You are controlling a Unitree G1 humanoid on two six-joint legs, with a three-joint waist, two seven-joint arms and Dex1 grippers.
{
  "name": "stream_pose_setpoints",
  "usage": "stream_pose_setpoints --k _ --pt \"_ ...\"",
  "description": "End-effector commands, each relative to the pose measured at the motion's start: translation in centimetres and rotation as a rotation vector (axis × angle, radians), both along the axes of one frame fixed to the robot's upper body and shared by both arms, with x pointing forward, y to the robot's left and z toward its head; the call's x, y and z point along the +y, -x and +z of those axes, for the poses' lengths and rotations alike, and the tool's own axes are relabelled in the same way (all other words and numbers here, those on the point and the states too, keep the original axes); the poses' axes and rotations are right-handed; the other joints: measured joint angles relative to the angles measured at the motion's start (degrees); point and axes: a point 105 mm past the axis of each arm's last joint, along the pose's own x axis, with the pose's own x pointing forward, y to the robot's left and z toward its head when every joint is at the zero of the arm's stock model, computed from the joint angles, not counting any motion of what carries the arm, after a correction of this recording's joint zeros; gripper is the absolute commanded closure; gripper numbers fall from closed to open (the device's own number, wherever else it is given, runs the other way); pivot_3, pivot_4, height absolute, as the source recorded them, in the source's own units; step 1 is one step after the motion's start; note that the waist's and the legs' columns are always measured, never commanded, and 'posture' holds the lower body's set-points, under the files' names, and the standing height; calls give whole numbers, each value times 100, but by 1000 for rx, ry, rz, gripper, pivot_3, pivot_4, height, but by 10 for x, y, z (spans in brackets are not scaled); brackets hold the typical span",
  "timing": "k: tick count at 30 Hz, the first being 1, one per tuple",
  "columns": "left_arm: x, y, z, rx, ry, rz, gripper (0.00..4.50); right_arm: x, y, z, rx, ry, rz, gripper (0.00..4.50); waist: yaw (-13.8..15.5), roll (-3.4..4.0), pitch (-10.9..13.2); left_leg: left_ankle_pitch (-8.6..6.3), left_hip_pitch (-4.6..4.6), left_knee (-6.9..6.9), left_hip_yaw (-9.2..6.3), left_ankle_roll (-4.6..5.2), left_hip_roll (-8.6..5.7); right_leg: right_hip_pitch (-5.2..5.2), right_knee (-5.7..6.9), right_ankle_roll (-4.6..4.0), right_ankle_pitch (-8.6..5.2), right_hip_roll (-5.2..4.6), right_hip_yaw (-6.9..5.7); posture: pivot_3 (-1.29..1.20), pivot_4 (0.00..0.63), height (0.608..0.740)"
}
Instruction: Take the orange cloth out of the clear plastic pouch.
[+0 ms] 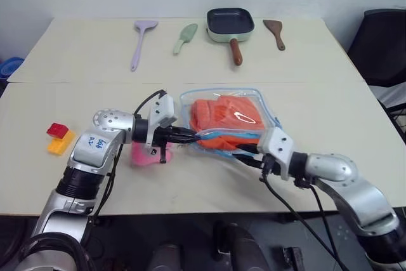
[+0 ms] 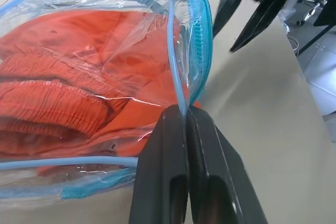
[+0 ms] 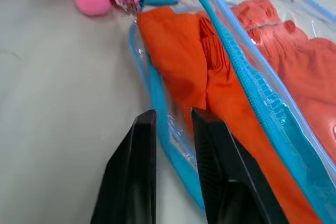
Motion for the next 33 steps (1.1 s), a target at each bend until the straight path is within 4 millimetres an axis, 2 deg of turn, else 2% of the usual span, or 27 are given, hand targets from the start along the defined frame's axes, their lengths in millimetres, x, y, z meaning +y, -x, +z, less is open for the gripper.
stream_pose_setpoints --k 1,4,12,20,24,29,33 --pt "-7 5 11 -47 22 -38 4500 4 -10 3 -63 6 -26 2868 0 0 0 0 -1 0 0 0 1 0 0 0 0 0 0 0 150 740" --pt "-10 6 11 -48 22 -44 4500 9 -19 2 -93 6 -54 1945 -1 0 0 0 -3 0 -2 0 2 -1 2 0 0 -2 -1 0 150 740" --pt "-14 10 11 -48 31 -50 4500 17 -27 -5 -118 29 -66 1945 -3 0 0 1 -4 1 -4 1 4 0 2 0 0 -3 -2 0 150 740" --pt "-14 6 13 -61 31 -39 4500 16 -24 -8 -125 61 -26 1945 -4 0 0 1 -4 1 -4 1 4 0 2 0 0 -2 -3 0 150 740" --pt "-16 5 15 -69 32 -42 4500 12 -31 -15 -141 98 -61 1100 -4 0 0 1 -4 0 -4 1 5 0 2 0 0 -2 -3 0 150 740" --pt "-17 4 18 -77 34 -45 4500 9 -41 -24 -163 142 -97 1100 -8 0 0 1 -2 0 -4 1 4 2 2 0 0 -2 -2 0 150 740" --pt "-17 4 19 -81 31 -51 4500 0 -57 -26 -168 139 -182 1100 -21 0 0 1 2 1 -3 1 6 3 2 0 0 -4 0 0 150 740"
